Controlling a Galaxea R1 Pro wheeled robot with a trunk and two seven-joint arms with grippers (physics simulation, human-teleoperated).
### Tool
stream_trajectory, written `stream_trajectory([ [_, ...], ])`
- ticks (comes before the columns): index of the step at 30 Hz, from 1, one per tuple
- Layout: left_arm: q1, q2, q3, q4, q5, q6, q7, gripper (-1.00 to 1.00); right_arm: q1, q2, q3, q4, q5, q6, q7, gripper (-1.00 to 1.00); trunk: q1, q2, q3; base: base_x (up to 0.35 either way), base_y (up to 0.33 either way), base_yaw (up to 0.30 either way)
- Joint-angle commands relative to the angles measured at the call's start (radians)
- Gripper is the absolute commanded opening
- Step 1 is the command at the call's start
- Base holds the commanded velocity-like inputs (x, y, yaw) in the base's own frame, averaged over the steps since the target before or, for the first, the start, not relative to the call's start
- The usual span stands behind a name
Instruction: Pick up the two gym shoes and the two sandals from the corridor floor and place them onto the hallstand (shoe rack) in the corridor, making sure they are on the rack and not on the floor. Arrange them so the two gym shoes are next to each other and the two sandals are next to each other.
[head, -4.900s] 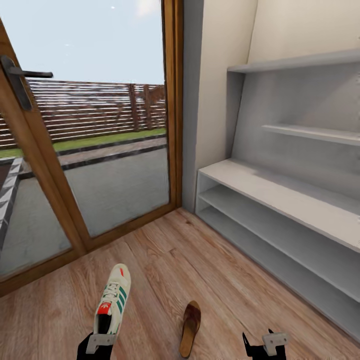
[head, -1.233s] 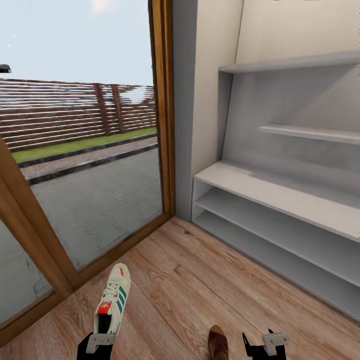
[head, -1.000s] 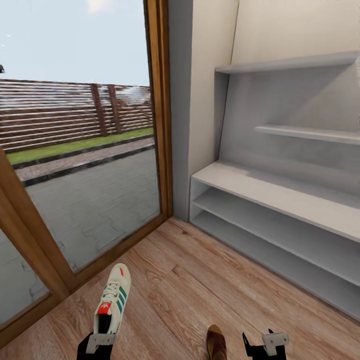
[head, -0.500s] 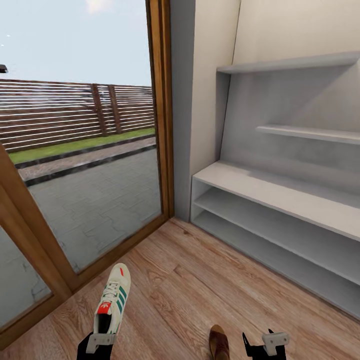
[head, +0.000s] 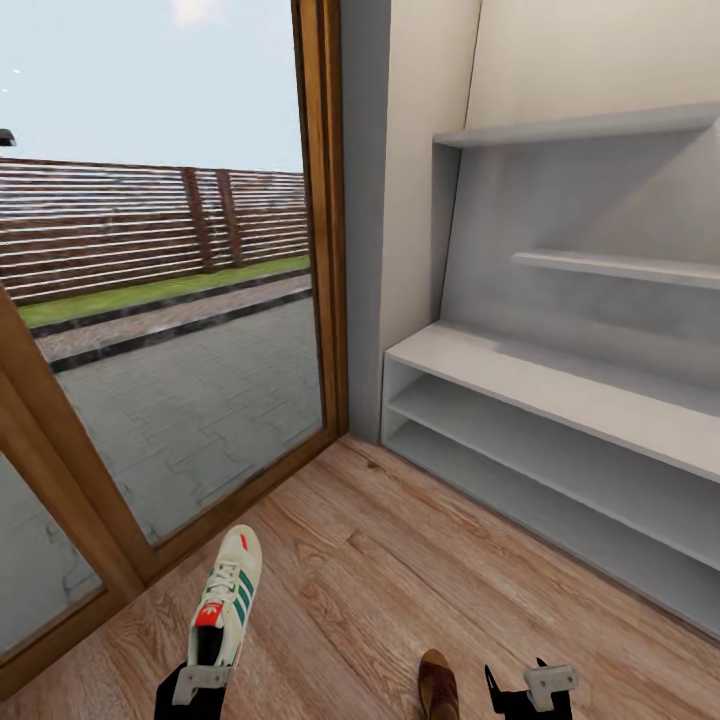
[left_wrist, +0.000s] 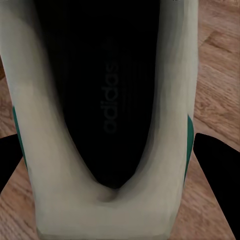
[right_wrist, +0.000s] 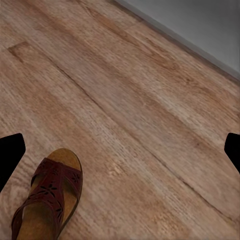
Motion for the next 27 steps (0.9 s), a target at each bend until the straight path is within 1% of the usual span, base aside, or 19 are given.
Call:
stream_trajectory([
  [1, -0.002, 0.0, 0.009, 0.0, -0.011, -0.002, -0.005, -1.0, -0.001, 0.0, -0.001, 0.001, 0.006, -0.003, 0.0, 1.0, 0.0, 0.0, -0.001, 0.0, 0.0, 0.0],
  [6, -0.023, -0.008, 0.008, -0.004, -0.013, 0.031, -0.007, -1.0, -0.001, 0.002, 0.001, 0.002, 0.006, 0.002, -0.003, 1.0, 0.0, 0.0, -0.001, 0.0, 0.0, 0.0],
  [8, -0.053, -0.014, 0.006, -0.011, -0.014, 0.069, -0.011, -1.0, -0.001, 0.005, 0.001, 0.001, 0.005, 0.005, -0.004, 1.0, 0.0, 0.0, -0.001, 0.0, 0.0, 0.0],
  [9, -0.117, -0.019, 0.002, -0.02, -0.015, 0.154, -0.017, -1.0, -0.002, 0.023, 0.001, -0.001, 0.006, 0.009, -0.004, 1.0, 0.0, 0.0, -0.001, 0.0, 0.0, 0.0],
  [10, -0.144, -0.02, 0.001, -0.022, -0.016, 0.19, -0.019, -1.0, -0.002, 0.037, 0.001, -0.003, 0.006, 0.017, -0.004, 1.0, 0.0, 0.0, -0.001, 0.0, 0.0, 0.0],
  [11, -0.158, -0.021, 0.001, -0.023, -0.016, 0.207, -0.02, -1.0, -0.002, 0.044, 0.0, -0.004, 0.007, 0.023, -0.005, 1.0, 0.0, 0.0, -0.001, 0.0, 0.0, 0.0],
  [12, -0.2, -0.023, 0.0, -0.025, -0.016, 0.252, -0.022, -1.0, -0.002, 0.063, 0.0, -0.007, 0.008, 0.058, -0.016, 1.0, 0.0, 0.0, -0.001, 0.0, 0.0, 0.0],
  [13, -0.239, -0.027, 0.0, -0.026, -0.017, 0.289, -0.029, -1.0, -0.002, 0.078, 0.0, -0.011, 0.009, 0.11, -0.041, 1.0, 0.0, 0.0, -0.001, 0.0, 0.0, 0.0],
  [14, -0.252, -0.029, 0.0, -0.026, -0.018, 0.3, -0.033, -1.0, -0.001, 0.082, 0.0, -0.014, 0.009, 0.13, -0.051, 1.0, 0.0, 0.0, -0.001, 0.0, 0.0, 0.0],
  [15, -0.276, -0.031, 0.0, -0.027, -0.02, 0.322, -0.042, -1.0, -0.002, 0.092, 0.001, -0.021, 0.009, 0.171, -0.071, 1.0, 0.0, 0.0, -0.001, 0.0, 0.0, 0.0],
  [16, -0.311, -0.036, 0.0, -0.027, -0.026, 0.362, -0.063, -1.0, -0.003, 0.11, 0.001, -0.038, 0.009, 0.232, -0.097, 1.0, 0.0, 0.0, -0.001, 0.0, 0.0, 0.0],
  [17, -0.321, -0.038, 0.0, -0.027, -0.028, 0.374, -0.07, -1.0, -0.003, 0.115, 0.001, -0.045, 0.009, 0.248, -0.102, 1.0, 0.0, 0.0, -0.001, 0.0, 0.0, 0.0],
  [18, -0.341, -0.042, -0.002, -0.027, -0.036, 0.399, -0.087, -1.0, -0.003, 0.126, 0.001, -0.062, 0.009, 0.279, -0.109, 1.0, 0.0, 0.0, -0.001, 0.0, 0.0, 0.0],
  [19, -0.367, -0.05, -0.01, -0.027, -0.054, 0.434, -0.111, -1.0, -0.003, 0.139, 0.002, -0.091, 0.009, 0.311, -0.114, 1.0, 0.0, 0.0, -0.001, 0.0, 0.0, 0.0],
  [20, -0.395, -0.059, -0.029, -0.028, -0.087, 0.467, -0.134, -1.0, -0.003, 0.151, 0.003, -0.12, 0.009, 0.331, -0.116, 1.0, 0.0, 0.0, -0.001, 0.0, 0.0, 0.0],
  [21, -0.406, -0.062, -0.039, -0.028, -0.102, 0.479, -0.142, -1.0, -0.004, 0.155, 0.006, -0.128, 0.009, 0.336, -0.117, 1.0, 0.0, 0.0, -0.001, 0.0, 0.0, 0.0],
  [22, -0.412, -0.063, -0.042, -0.028, -0.109, 0.483, -0.145, -1.0, -0.004, 0.156, 0.008, -0.131, 0.009, 0.338, -0.117, 1.0, 0.0, 0.0, -0.001, 0.0, 0.0, 0.0],
  [23, -0.431, -0.069, -0.052, -0.028, -0.126, 0.493, -0.152, -1.0, -0.004, 0.163, 0.021, -0.137, 0.009, 0.343, -0.118, 1.0, 0.0, 0.0, -0.001, 0.0, 0.0, 0.0],
  [27, -0.453, -0.073, -0.058, -0.029, -0.138, 0.5, -0.173, -1.0, -0.004, 0.167, 0.033, -0.142, 0.01, 0.355, -0.121, 1.0, 0.0, 0.0, -0.001, 0.0, 0.0, 0.0],
])
